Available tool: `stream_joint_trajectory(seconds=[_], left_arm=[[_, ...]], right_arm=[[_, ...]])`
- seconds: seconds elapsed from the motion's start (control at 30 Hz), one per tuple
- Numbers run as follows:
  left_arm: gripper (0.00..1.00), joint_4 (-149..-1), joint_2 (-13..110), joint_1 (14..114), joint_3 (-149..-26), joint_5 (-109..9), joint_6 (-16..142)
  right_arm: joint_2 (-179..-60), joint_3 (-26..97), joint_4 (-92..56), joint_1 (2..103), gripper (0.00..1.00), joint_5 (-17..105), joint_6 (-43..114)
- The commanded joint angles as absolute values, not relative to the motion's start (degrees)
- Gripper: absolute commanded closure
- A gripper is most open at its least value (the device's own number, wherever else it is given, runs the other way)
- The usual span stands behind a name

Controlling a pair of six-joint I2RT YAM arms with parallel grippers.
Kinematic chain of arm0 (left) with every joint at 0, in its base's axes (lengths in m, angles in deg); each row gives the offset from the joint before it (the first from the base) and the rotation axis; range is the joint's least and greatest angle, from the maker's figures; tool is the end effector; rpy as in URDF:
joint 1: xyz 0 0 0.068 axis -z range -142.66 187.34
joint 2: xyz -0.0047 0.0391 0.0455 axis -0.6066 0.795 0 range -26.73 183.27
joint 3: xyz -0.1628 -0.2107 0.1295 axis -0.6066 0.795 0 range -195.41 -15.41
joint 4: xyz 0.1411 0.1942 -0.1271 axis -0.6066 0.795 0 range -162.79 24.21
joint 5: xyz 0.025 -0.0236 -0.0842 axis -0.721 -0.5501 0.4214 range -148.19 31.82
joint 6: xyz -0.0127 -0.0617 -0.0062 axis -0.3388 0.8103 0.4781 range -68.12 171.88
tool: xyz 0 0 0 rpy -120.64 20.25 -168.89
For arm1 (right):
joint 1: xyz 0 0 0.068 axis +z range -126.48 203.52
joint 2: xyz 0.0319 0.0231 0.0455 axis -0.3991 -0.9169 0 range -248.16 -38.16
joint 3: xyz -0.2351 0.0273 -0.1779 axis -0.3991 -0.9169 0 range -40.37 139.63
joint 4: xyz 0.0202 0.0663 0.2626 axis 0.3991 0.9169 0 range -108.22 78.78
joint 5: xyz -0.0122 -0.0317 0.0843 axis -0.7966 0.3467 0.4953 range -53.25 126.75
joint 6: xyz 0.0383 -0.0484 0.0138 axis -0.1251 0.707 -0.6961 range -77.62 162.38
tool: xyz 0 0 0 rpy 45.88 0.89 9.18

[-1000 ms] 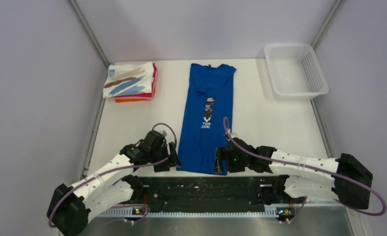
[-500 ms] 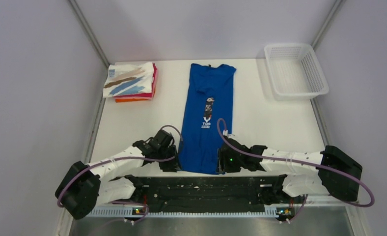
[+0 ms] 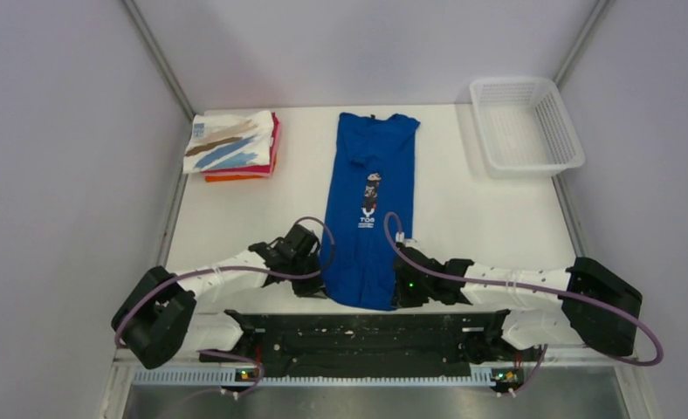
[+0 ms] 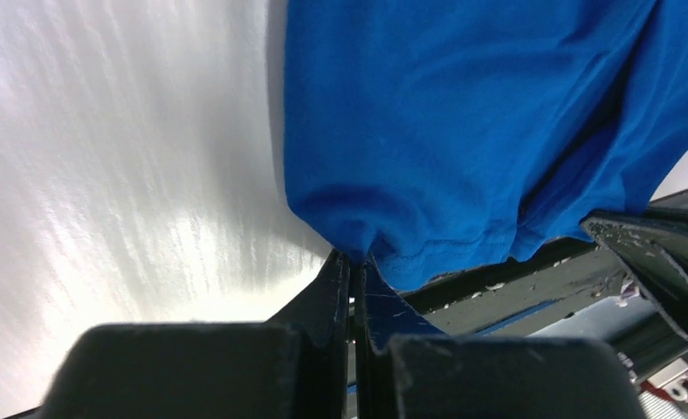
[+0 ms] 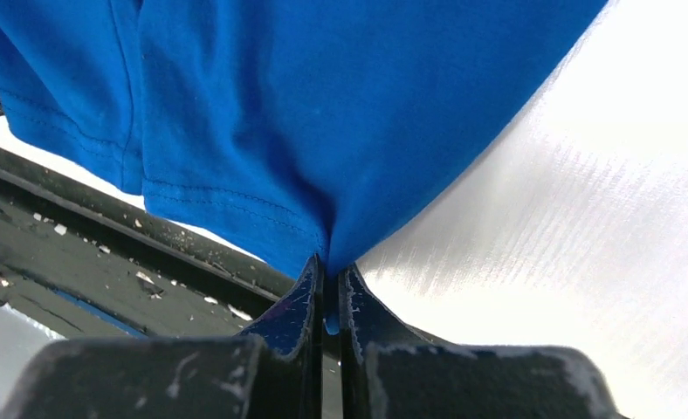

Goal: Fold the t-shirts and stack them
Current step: Grab the bottom of the folded rectangular tshirt with both arms

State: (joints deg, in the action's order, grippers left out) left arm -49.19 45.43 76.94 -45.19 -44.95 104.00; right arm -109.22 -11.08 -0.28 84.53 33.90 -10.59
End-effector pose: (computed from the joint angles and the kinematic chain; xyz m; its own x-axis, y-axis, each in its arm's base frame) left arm 0.1552 -0.1428 0.1487 -0.9785 -0.1878 -0.0850 -0.1305 0.8836 -0.4497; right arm 0.1083 0.1905 0.1545 -0.9398 -0.0508 -0.3379 -0.1846 0.9077 0.3769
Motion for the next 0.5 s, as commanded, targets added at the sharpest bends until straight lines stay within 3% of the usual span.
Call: stream_joint_trajectory(seconds=[0.0, 0.27, 0.47], left_arm=[[1.00, -46.5, 42.2, 81.1, -42.0, -47.6, 106.2], [1.00, -47.0, 24.0, 91.6, -36.6, -46.3, 118.9], [1.00, -47.6, 21.7, 91.7, -42.6, -55.7, 114.5]], right_arm=[[-108.5, -12.6, -1.0, 85.9, 1.00, 37.3, -7.6], [-100.3, -14.4, 0.2, 92.5, 1.00, 40.7, -12.6], [-96.0, -10.1, 5.2, 92.3, 1.00, 31.5, -10.7]])
